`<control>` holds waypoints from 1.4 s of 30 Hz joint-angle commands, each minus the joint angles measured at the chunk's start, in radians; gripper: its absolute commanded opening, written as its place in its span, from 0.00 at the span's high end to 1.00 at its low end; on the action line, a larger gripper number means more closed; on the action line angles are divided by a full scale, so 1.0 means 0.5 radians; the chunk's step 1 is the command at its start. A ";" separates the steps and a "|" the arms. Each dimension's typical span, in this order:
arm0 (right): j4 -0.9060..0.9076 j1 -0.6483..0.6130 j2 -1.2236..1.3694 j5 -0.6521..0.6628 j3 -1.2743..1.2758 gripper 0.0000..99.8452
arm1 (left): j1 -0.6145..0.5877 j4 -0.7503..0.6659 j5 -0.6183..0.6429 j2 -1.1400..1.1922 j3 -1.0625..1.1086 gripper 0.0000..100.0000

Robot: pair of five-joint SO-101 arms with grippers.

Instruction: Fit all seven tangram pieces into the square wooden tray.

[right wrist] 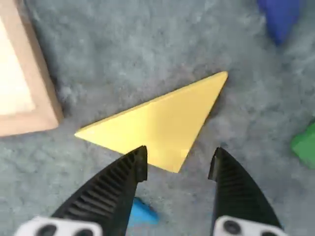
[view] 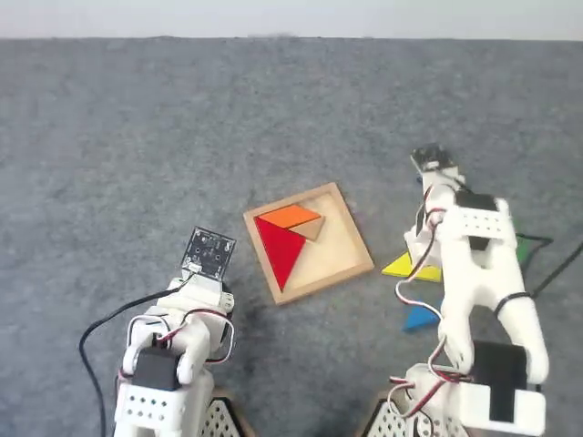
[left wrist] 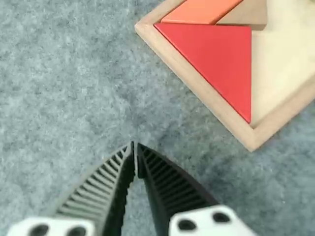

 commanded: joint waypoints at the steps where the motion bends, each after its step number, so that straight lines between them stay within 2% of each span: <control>1: 0.192 -0.051 -0.044 -0.126 -0.230 0.78 | -0.009 0.009 0.009 -0.043 -0.023 0.99; 4: 0.060 -0.075 -0.084 -0.356 -0.117 0.77 | -0.009 0.009 0.009 -0.043 -0.023 0.99; 8: -0.342 -0.084 -0.029 -0.930 0.163 0.77 | -0.009 0.009 0.009 -0.043 -0.023 0.99; 12: -0.247 -0.103 0.121 -1.160 0.150 0.77 | -0.009 0.009 0.009 -0.043 -0.023 0.99; 17: -0.195 -0.069 0.462 -1.197 -0.058 0.77 | -0.009 0.009 0.009 -0.043 -0.023 0.99; 24: 0.078 -0.066 0.861 -1.200 -0.506 0.77 | -0.009 0.009 0.009 -0.043 -0.023 0.99; 36: -0.143 -0.327 0.845 -1.194 -0.583 0.77 | -0.009 0.009 0.009 -0.043 -0.023 0.99; 42: -0.143 -0.290 0.732 -1.261 -0.537 0.77 | -0.009 0.009 0.009 -0.043 -0.023 0.99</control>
